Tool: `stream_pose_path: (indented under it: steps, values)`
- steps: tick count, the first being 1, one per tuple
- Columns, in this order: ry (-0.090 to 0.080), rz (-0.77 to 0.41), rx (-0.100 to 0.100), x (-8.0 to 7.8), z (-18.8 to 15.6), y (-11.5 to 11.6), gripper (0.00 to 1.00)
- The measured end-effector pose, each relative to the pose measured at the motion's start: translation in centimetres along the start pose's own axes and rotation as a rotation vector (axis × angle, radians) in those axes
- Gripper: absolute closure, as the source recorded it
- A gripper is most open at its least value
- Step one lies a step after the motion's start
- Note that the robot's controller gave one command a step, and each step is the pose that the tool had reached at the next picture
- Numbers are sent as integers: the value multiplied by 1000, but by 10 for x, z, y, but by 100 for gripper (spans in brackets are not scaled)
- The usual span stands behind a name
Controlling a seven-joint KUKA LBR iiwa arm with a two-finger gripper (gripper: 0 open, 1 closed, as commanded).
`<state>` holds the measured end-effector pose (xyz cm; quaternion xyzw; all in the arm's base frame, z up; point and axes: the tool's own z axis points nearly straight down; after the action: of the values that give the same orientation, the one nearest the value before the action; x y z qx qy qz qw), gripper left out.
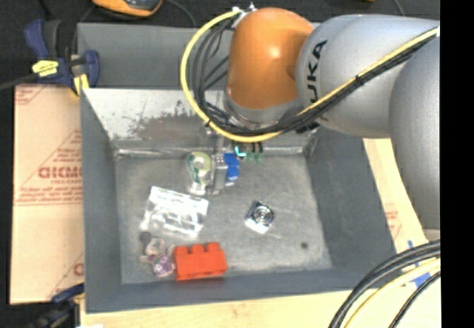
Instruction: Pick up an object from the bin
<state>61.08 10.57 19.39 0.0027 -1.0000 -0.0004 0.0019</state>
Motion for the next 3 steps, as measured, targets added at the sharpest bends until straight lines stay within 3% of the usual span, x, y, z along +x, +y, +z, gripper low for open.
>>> stream_pose_path:
  steps: [1, 2, 3]
  values:
    - [0, 74, 1, -12, 82, -25, 0]
    - [-8, 75, -1, -14, 76, -24, 100]
    - [-10, 403, -2, -13, 64, -35, 100]
